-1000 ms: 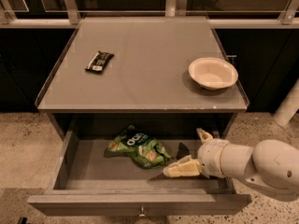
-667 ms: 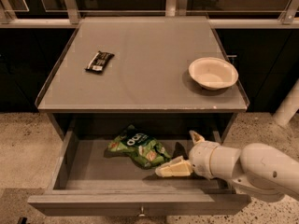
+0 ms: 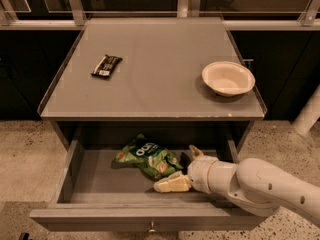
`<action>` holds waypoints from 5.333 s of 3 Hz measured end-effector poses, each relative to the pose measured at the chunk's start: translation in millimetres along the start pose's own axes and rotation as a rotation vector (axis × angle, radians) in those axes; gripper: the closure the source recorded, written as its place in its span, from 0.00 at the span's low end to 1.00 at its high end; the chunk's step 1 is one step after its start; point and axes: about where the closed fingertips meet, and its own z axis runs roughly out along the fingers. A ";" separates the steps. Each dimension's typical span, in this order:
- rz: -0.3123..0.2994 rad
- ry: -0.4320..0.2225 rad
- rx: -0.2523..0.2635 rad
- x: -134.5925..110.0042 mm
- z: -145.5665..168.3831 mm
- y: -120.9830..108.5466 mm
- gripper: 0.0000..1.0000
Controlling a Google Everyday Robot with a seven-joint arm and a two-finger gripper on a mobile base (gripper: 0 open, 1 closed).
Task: Pick green rice chip bag from top drawer and place on counter
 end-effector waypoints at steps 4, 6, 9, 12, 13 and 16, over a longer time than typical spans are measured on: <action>-0.038 -0.040 -0.022 -5.1 40.2 2.5 0.42; -0.038 -0.040 -0.023 -5.1 40.1 2.6 0.89; 0.038 0.014 -0.053 -17.0 -47.5 30.1 1.00; -0.073 0.009 -0.011 -99.7 -126.4 37.9 1.00; -0.166 -0.026 -0.013 -137.8 -136.2 48.6 1.00; -0.375 -0.071 -0.019 -215.3 -153.8 80.6 1.00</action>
Offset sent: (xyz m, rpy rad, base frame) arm 0.0367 0.0421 -0.0208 0.0294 -0.0802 0.0328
